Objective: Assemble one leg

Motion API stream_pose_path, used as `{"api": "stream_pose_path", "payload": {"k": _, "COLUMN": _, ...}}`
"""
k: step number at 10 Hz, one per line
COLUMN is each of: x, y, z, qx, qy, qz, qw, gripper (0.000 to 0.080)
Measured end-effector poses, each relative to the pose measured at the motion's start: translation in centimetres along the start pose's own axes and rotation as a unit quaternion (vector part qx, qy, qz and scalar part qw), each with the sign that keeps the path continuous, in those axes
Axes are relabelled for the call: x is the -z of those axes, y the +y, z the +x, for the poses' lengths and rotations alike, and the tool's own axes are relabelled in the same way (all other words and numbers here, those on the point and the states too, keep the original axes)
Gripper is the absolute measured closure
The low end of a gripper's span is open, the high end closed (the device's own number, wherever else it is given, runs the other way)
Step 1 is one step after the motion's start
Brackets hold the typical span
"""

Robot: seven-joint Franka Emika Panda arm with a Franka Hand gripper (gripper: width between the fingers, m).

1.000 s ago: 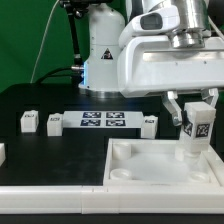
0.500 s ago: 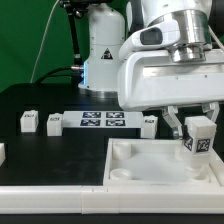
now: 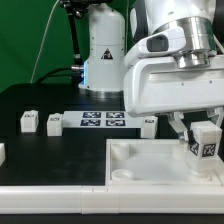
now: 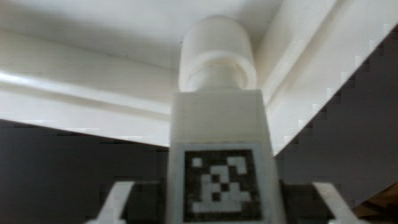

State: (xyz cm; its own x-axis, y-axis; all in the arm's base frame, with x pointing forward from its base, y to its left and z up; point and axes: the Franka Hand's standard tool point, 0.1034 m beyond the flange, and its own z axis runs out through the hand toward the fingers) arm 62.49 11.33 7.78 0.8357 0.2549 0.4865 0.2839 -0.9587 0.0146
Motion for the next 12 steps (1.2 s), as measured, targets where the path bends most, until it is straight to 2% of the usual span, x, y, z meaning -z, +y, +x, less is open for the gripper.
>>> {"api": "stream_pose_path", "payload": {"k": 6, "x": -0.52, "y": -0.06, "z": 0.3, "qx": 0.001, "qy": 0.049, "qz": -0.01, "qw": 0.999, "gripper": 0.0508}}
{"api": "stream_pose_path", "payload": {"k": 7, "x": -0.53, "y": -0.05, "z": 0.29, "qx": 0.001, "qy": 0.049, "qz": -0.01, "qw": 0.999, "gripper": 0.0404}}
{"api": "stream_pose_path", "payload": {"k": 8, "x": -0.53, "y": -0.05, "z": 0.28, "qx": 0.001, "qy": 0.049, "qz": -0.01, "qw": 0.999, "gripper": 0.0404}}
{"api": "stream_pose_path", "payload": {"k": 10, "x": -0.54, "y": -0.05, "z": 0.27, "qx": 0.001, "qy": 0.049, "qz": -0.01, "qw": 0.999, "gripper": 0.0168}}
{"api": "stream_pose_path", "payload": {"k": 12, "x": -0.54, "y": -0.05, "z": 0.27, "qx": 0.001, "qy": 0.049, "qz": -0.01, "qw": 0.999, "gripper": 0.0155}}
